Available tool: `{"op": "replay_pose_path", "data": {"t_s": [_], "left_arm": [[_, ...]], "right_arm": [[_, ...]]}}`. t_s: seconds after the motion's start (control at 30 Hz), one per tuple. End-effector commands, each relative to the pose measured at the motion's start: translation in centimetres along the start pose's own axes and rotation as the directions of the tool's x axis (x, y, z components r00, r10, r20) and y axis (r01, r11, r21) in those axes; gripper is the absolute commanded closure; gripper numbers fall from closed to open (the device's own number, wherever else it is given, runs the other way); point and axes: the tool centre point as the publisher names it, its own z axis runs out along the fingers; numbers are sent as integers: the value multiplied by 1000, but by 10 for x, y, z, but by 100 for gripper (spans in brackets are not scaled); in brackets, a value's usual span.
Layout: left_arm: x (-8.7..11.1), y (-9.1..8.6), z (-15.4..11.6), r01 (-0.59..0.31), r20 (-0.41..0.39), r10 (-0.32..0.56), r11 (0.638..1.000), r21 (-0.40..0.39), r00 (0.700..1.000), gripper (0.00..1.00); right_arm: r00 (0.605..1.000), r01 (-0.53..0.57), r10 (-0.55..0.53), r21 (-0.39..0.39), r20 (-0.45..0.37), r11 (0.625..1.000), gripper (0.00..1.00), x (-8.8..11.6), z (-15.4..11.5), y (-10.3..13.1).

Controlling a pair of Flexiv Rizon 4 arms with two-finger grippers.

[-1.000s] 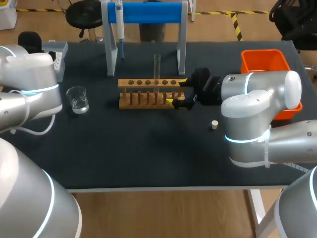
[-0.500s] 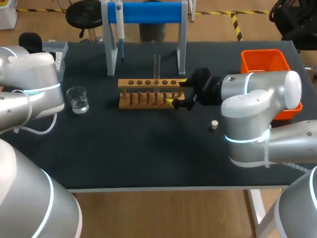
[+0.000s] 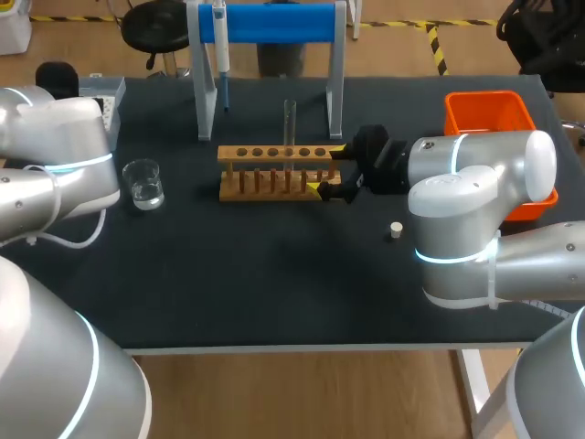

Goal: Invert the test tube, pick up the pipette, mount the tip to pipette, aspirate from beaker and dispense into the tube, eject the tip, return the pipette, and cap with the stopper.

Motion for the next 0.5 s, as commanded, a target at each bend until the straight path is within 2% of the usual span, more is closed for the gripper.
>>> {"op": "replay_pose_path", "data": {"t_s": [0.03, 0.5], "left_arm": [[-1, 1, 5, 1, 3, -1, 1000, -3, 1000, 56], [-2, 1, 8, -2, 7, 2, 1000, -9, 1000, 56]], "right_arm": [[1000, 0, 0, 0, -1, 1000, 0, 0, 0, 0], [1000, 0, 0, 0, -1, 1000, 0, 0, 0, 0]]}}
